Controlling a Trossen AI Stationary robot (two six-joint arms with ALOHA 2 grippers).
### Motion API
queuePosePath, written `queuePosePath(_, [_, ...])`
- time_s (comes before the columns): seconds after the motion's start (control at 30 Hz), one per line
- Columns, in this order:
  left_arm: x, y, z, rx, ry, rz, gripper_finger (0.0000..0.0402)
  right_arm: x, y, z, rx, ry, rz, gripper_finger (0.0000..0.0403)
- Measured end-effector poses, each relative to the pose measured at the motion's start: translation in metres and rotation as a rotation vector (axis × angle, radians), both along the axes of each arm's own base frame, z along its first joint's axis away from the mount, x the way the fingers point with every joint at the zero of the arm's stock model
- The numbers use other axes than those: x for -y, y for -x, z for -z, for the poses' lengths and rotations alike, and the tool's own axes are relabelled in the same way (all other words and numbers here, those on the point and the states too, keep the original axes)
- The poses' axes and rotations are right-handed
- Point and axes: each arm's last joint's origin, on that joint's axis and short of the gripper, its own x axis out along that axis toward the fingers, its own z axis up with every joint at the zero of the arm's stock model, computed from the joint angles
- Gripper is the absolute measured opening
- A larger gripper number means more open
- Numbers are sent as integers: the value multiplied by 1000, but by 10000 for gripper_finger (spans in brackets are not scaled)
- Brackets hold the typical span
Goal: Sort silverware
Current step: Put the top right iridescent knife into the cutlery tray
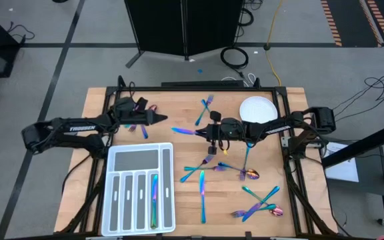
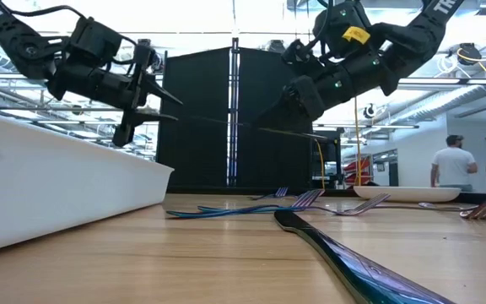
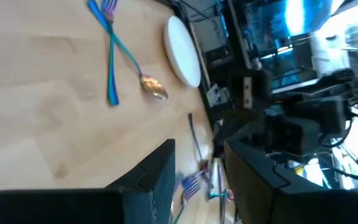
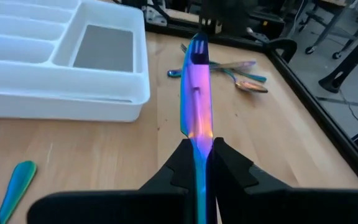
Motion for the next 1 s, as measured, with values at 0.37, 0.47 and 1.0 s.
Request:
queuePosePath(0.37, [18,-28,15,17,23,71,138,-1,0,0,4,2,-3,22])
queuePosePath(0.47, [18,-34,17,50,10,83,138,-1,0,0,3,-1,-3,22])
queuePosePath(1.0, [28,-53,17,59,14,191,138,-1,0,0,2,0,-3,22])
